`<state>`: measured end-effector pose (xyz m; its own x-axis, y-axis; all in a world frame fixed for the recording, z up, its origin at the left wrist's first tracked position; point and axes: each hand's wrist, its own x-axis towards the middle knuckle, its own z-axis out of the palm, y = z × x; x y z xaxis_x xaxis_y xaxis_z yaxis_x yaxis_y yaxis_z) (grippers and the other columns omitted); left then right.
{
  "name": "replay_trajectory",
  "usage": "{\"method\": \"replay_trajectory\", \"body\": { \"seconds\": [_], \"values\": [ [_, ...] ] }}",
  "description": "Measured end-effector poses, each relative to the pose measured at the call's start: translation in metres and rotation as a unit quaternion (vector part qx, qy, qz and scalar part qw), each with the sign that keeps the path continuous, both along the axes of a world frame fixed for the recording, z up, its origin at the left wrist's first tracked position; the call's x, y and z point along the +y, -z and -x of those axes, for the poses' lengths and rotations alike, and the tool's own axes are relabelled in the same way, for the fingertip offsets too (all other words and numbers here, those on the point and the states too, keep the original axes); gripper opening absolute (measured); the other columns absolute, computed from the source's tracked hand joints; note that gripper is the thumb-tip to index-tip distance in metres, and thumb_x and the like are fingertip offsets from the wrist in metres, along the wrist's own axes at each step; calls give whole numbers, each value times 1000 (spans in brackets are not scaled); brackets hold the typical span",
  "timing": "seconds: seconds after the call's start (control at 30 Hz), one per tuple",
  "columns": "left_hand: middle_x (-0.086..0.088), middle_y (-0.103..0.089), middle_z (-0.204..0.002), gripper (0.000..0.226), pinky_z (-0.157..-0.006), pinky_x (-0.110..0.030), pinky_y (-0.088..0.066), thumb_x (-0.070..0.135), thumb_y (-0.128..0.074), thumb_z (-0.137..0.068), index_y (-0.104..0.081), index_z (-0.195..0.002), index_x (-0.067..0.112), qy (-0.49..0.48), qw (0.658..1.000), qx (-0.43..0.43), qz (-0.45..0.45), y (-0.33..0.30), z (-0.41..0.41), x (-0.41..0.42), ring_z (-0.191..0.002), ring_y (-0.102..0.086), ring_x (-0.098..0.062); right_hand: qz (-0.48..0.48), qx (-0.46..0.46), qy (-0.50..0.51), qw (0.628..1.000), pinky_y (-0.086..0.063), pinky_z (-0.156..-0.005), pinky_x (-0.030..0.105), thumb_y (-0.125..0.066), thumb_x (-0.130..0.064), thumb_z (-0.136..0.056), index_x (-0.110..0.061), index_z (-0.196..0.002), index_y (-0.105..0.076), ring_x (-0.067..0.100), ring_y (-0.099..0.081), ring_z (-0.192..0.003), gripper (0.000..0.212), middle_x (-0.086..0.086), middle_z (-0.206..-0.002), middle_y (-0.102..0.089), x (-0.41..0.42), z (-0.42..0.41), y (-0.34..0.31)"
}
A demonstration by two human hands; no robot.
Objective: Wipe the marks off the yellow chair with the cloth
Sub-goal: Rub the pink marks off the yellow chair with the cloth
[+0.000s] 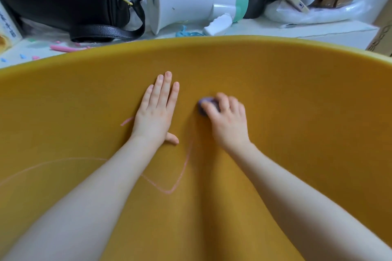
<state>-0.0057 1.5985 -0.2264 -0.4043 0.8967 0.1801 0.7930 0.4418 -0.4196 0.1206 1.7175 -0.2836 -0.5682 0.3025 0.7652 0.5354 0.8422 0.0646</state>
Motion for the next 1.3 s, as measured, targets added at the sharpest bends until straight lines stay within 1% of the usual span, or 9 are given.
{"method": "replay_trajectory", "body": {
  "seconds": [0.17,0.3,0.5,0.6,0.77,0.9,1.07,1.23,1.3],
  "values": [
    [-21,17,-153,151,-109,-39,12,75,-67,-46,30,-136,1,10,1000,20,-20,1,1,-1,-143,9,-33,-62,114,31,991,-30,-77,37,-47,-8,-80,-20,-110,-62,29,-36,-96,35,8,-115,-32,36,33,-86],
    [-19,21,-152,149,-109,-39,13,74,-68,-47,30,-135,4,16,1000,14,-20,4,5,3,-143,11,-33,-63,112,-6,992,-32,-80,39,-46,-8,-80,-19,-113,-58,31,-37,-98,37,10,-119,-32,37,36,-65],
    [-19,25,-151,145,-108,-37,16,67,-71,-53,28,-139,5,7,1000,-18,-8,3,5,3,-142,17,-33,13,-62,-100,993,-32,-82,39,-43,-14,-77,-22,-116,-46,32,-40,-97,40,12,-117,-36,-9,-14,44],
    [-18,27,-151,141,-112,-36,12,64,-70,-59,29,-139,4,-13,1000,-20,2,0,-2,2,-142,18,-31,61,-138,-70,986,-38,-77,34,-39,-14,-72,-25,-113,-47,30,-41,-89,44,10,-113,-45,-39,-46,73],
    [-16,23,-153,116,-116,-36,5,44,-66,-79,21,-143,5,-54,996,-62,-16,9,-28,-9,-144,15,-28,124,-196,-34,972,-46,-58,24,-77,-8,-52,-25,-99,-67,26,-57,-67,51,9,-94,-64,-57,-63,48],
    [-14,23,-153,88,-116,-35,6,24,-53,-90,12,-147,5,-19,986,-155,-58,23,-57,-18,-144,15,-26,149,-81,-14,985,-44,-56,30,-74,-1,-62,-16,-102,-64,31,-54,-66,44,13,-98,-62,-58,-100,19],
    [-16,26,-152,115,-115,-35,10,55,-62,-78,15,-145,3,29,979,-202,-19,38,-94,-13,-143,18,-28,72,-4,89,993,-37,-59,31,-51,-15,-85,-16,-110,-53,29,-51,-76,25,7,-109,-44,-53,-179,6],
    [-19,28,-150,126,-115,-36,10,56,-67,-72,21,-143,3,12,985,-171,-8,42,-103,3,-142,18,-30,51,126,245,960,-31,-71,37,-51,-15,-87,-15,-116,-47,29,-40,-89,29,7,-115,-37,-18,-213,-14],
    [-19,28,-150,127,-115,-36,9,57,-68,-71,22,-143,2,10,987,-159,-5,42,-101,8,-142,18,-30,65,158,288,942,-38,-73,41,-52,-11,-89,-10,-118,-47,34,-43,-89,30,14,-117,-42,-1,-210,-16]
  ]
}}
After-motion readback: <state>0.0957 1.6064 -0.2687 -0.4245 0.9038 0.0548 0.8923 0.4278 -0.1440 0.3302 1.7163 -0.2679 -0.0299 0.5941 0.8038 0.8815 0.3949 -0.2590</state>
